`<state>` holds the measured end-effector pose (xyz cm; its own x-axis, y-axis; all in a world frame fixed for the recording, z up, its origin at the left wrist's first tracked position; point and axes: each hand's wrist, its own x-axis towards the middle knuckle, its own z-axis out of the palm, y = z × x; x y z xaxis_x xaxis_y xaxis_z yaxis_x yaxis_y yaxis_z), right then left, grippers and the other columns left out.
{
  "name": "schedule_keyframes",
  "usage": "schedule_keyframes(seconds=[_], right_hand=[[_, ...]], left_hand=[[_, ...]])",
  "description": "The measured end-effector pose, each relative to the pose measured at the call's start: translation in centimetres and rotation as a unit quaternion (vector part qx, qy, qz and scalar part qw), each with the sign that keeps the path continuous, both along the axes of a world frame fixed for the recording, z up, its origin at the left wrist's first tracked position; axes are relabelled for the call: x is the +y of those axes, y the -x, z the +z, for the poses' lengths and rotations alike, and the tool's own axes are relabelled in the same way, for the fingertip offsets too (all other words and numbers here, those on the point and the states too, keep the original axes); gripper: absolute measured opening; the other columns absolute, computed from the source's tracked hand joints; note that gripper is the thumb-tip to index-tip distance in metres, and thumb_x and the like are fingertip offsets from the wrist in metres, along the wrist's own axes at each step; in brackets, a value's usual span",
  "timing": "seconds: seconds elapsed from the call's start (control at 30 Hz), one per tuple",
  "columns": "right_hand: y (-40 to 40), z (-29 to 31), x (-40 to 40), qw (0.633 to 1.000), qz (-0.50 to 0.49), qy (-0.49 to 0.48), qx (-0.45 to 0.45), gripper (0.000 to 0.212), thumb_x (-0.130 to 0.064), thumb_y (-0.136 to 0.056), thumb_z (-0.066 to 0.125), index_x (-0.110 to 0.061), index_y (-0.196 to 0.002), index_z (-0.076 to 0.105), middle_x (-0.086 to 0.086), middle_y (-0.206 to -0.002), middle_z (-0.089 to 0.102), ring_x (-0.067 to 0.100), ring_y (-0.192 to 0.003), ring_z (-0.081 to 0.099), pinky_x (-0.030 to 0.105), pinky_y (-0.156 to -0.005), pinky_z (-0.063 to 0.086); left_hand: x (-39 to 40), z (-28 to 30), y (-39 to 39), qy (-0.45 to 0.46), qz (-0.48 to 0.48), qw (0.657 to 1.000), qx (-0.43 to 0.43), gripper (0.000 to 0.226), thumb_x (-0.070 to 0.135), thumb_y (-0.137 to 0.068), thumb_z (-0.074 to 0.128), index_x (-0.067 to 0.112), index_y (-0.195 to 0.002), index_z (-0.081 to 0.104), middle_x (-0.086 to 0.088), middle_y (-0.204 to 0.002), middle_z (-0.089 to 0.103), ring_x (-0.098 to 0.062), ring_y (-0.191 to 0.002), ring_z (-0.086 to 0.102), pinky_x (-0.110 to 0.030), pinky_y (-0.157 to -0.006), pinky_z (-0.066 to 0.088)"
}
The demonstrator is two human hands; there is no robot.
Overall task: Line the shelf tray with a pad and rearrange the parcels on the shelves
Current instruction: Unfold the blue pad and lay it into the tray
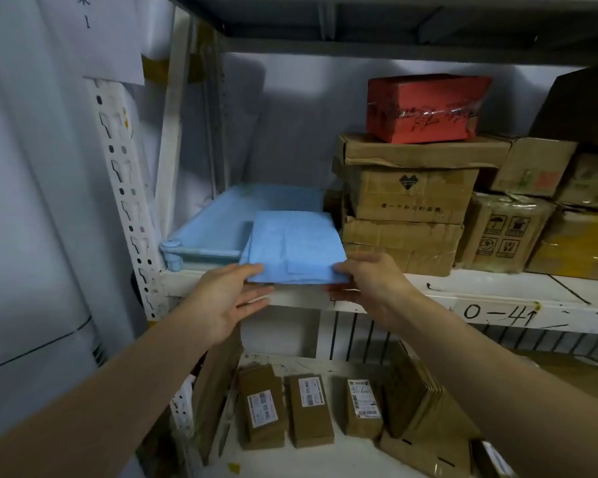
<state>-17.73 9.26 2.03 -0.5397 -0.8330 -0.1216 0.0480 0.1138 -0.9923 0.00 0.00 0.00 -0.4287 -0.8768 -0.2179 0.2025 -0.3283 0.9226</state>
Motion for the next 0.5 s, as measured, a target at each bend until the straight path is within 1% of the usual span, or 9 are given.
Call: schedule_keyframes(seconds=[0.07,0.13,0.17,0.23,0.33,0.4,0.43,0.47,0.5], right_hand=[[0.3,0.2,0.4,1.000,0.005,0.002,-0.008,0.027,-0.003,-0.098,0.059,-0.004,-0.125,0.060,0.013,-0.110,0.062,0.028,-0.088,0.068,0.040,-0.081,0.062],[1.1,0.2,1.5,1.000,0.020,0.011,-0.020,0.022,-0.001,-0.097,0.056,-0.007,-0.115,0.065,0.013,-0.113,0.065,0.027,-0.092,0.067,0.038,-0.075,0.062],[1.4,0.3,2.2,0.999,0.029,0.017,-0.028,0.020,0.001,-0.097,0.054,-0.008,-0.109,0.067,0.012,-0.110,0.067,0.027,-0.092,0.066,0.037,-0.073,0.061],[2.2,0.4,3.5,0.999,0.033,0.020,-0.024,0.019,0.002,-0.095,0.051,-0.009,-0.095,0.066,0.010,-0.103,0.068,0.026,-0.092,0.064,0.040,-0.076,0.060],[3.3,0.2,5.4,0.999,0.034,0.007,0.000,0.020,0.005,-0.093,0.049,-0.009,-0.084,0.062,0.012,-0.098,0.066,0.026,-0.090,0.063,0.041,-0.078,0.059],[3.9,-0.1,6.3,1.000,0.015,-0.012,0.016,0.017,0.002,-0.094,0.051,-0.009,-0.090,0.064,0.012,-0.098,0.066,0.028,-0.090,0.064,0.050,-0.084,0.060],[4.2,-0.3,6.7,0.998,-0.007,-0.026,0.054,0.016,-0.002,-0.095,0.055,-0.012,-0.101,0.066,0.010,-0.101,0.066,0.028,-0.094,0.065,0.053,-0.083,0.060],[4.5,-0.3,7.1,0.993,-0.034,-0.036,0.103,0.021,-0.008,-0.096,0.059,-0.016,-0.115,0.064,0.007,-0.104,0.065,0.026,-0.096,0.065,0.049,-0.078,0.060],[4.6,-0.3,7.5,0.986,-0.063,-0.033,0.148,0.031,-0.014,-0.096,0.063,-0.020,-0.126,0.059,0.003,-0.107,0.064,0.022,-0.096,0.063,0.040,-0.072,0.057]], left_hand=[[0.2,0.2,0.1,0.034,-0.021,0.999,-0.021,0.036,0.009,-0.091,0.067,0.009,-0.126,0.060,-0.013,-0.112,0.072,-0.027,-0.102,0.070,-0.040,-0.084,0.058],[0.5,0.1,-0.1,0.053,-0.035,0.998,-0.018,0.036,0.018,-0.088,0.070,0.011,-0.122,0.063,-0.011,-0.112,0.074,-0.027,-0.103,0.071,-0.042,-0.086,0.058],[0.7,0.2,0.0,0.051,-0.040,0.998,-0.010,0.035,0.024,-0.087,0.071,0.013,-0.120,0.064,-0.009,-0.112,0.074,-0.026,-0.103,0.071,-0.042,-0.086,0.058],[1.1,0.5,0.1,0.040,-0.043,0.998,0.005,0.035,0.032,-0.088,0.069,0.017,-0.119,0.064,-0.007,-0.110,0.076,-0.026,-0.104,0.071,-0.043,-0.087,0.056],[2.2,1.2,0.8,0.031,-0.047,0.998,0.027,0.029,0.026,-0.091,0.067,0.015,-0.118,0.065,-0.007,-0.110,0.076,-0.025,-0.104,0.071,-0.041,-0.087,0.055],[3.3,1.8,1.5,0.057,-0.055,0.997,0.025,0.023,0.018,-0.092,0.066,0.013,-0.114,0.068,-0.007,-0.110,0.076,-0.024,-0.103,0.071,-0.039,-0.084,0.056],[3.9,2.1,1.9,0.086,-0.063,0.994,0.017,0.022,0.017,-0.092,0.065,0.013,-0.113,0.069,-0.006,-0.109,0.076,-0.023,-0.102,0.071,-0.039,-0.085,0.056],[4.6,2.6,2.3,0.121,-0.069,0.990,0.005,0.021,0.017,-0.093,0.065,0.013,-0.113,0.070,-0.004,-0.108,0.077,-0.022,-0.101,0.072,-0.039,-0.086,0.057],[5.3,3.0,2.8,0.159,-0.070,0.985,-0.010,0.020,0.017,-0.093,0.065,0.013,-0.111,0.070,-0.003,-0.105,0.077,-0.019,-0.099,0.073,-0.037,-0.086,0.057]])
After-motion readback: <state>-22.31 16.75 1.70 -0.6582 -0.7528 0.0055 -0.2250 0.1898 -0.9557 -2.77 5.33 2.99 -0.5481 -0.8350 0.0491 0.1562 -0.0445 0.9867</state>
